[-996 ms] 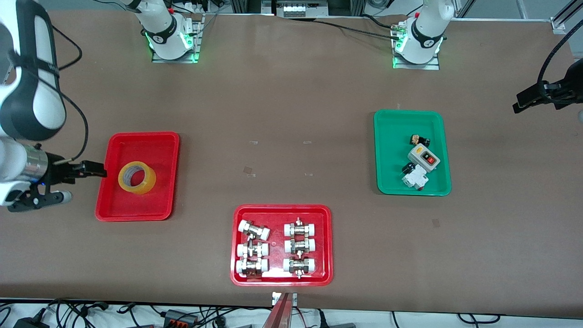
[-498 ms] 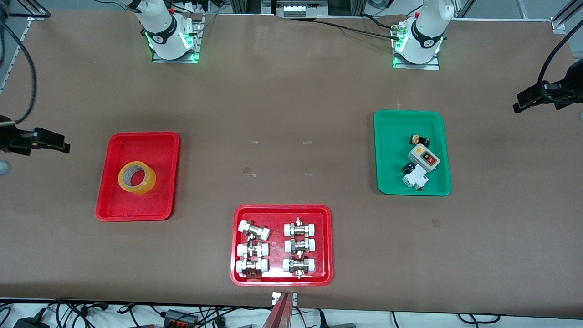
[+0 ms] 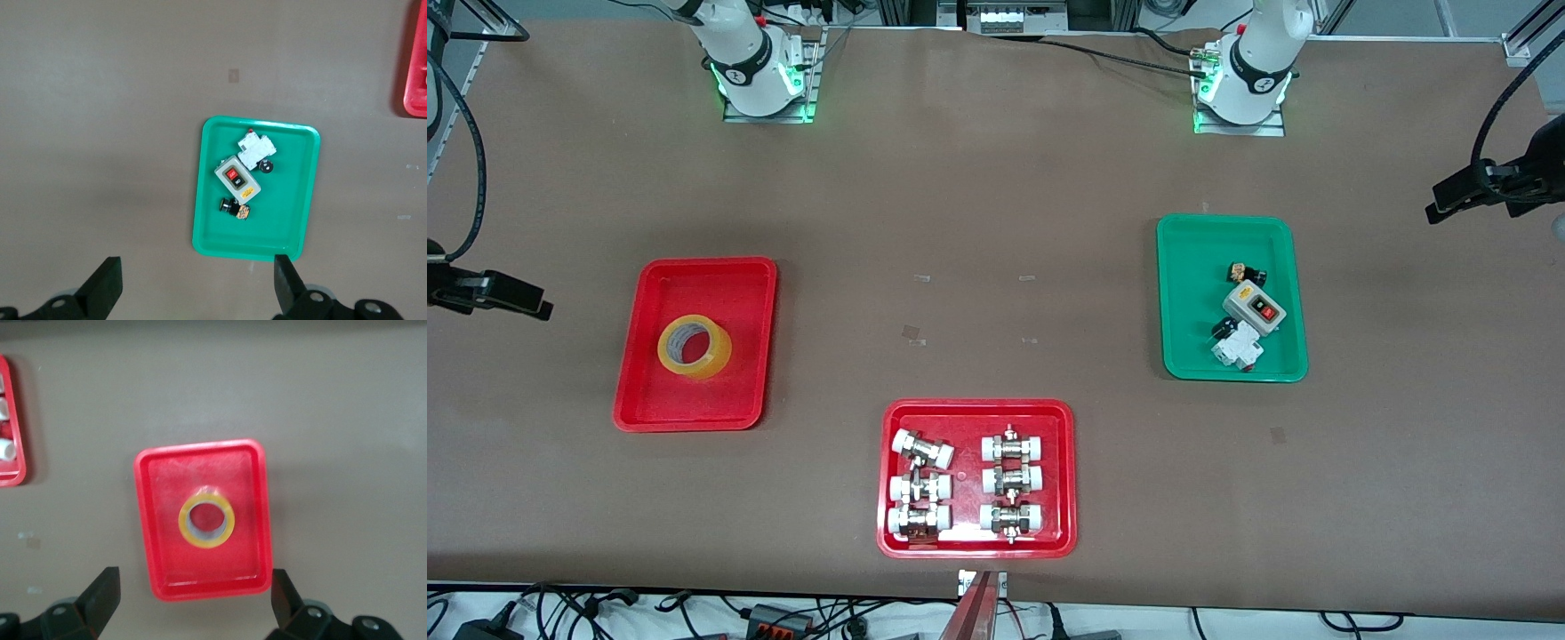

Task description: Left arm passes tape to right arm into tray

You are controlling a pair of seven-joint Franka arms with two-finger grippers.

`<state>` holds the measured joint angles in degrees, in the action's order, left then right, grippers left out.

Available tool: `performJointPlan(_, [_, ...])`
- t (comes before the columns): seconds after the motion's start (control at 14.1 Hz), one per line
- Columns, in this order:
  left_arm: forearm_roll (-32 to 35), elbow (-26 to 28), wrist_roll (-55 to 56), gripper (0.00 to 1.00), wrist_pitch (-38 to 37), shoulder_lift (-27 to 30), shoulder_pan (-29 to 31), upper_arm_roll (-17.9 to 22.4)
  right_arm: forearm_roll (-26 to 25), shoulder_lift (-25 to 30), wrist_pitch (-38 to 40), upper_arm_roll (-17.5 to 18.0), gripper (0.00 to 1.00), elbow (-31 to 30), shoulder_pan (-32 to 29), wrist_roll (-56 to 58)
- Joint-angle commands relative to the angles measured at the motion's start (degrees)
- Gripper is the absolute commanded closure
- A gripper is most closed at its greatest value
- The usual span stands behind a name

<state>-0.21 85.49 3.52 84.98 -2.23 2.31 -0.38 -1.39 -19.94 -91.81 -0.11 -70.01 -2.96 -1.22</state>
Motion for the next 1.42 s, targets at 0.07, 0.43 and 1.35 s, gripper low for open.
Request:
performJointPlan(0.07, [0.4,-1.7,-0.4,0.0,0.1,-1.0,-0.1,-0.3,-2.1,6.4,-3.6,0.2,0.0,-7.5,0.1,-0.2])
performJointPlan(0.43, [0.5,-1.7,-0.4,0.0,0.0,-0.9,-0.1,-0.4,-2.1,16.7,-9.1,0.3,0.0,-23.2,0.0,-0.1])
performJointPlan(1.35, [0.2,-1.7,-0.4,0.0,0.2,-1.0,-0.1,-0.4,3.4,23.0,-6.5,-0.8,0.0,-30.5,-0.4,3.1])
